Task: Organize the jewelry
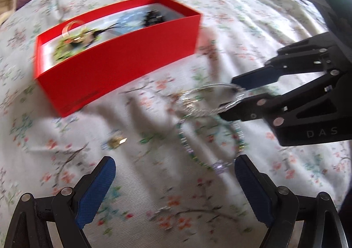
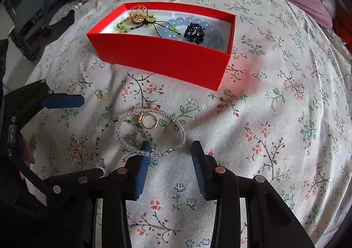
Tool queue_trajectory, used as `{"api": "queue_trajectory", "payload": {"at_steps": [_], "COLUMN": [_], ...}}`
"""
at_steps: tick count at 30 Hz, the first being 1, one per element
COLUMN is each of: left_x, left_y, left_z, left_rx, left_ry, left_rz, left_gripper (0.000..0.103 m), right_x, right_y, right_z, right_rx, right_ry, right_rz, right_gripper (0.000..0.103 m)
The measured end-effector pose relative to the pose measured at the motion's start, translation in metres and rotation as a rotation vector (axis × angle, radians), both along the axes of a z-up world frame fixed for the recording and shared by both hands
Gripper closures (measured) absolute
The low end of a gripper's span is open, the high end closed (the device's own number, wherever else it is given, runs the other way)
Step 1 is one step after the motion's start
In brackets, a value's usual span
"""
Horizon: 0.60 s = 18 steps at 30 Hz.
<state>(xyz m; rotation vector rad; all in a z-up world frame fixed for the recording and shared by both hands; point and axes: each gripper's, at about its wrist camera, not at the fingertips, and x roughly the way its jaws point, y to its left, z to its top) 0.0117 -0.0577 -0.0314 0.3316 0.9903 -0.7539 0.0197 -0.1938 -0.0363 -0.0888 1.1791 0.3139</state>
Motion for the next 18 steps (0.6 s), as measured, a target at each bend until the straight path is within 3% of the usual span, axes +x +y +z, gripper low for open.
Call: {"api": "queue_trajectory", "payload": {"at_steps": [5, 12, 18], "left_x": [-0.006, -0.006, -0.004], "left_y": [-0.018, -0.038, -0.043], "left_z": [-0.001, -0.01, -0.012], "left_rx": [-0.001, 0.023, 0.037], "left_ry": [-0.003, 0.0, -0.035], "left_rz": [-0.055, -0.061, -0.062], "left_gripper": [0.012, 0.012, 0.025], "right_x": [-0.005, -0.003, -0.007], "right_y": [-0.015, -0.041, -0.056], "right_z": [0.003, 0.008, 0.011], "right_rx": [0.007, -0.032, -0.017], "right_ry": [0.004, -0.001, 0.004], "right_rz": [-0.019, -0.106, -0.131], "right_gripper": [0.062, 0.062, 0.06]}}
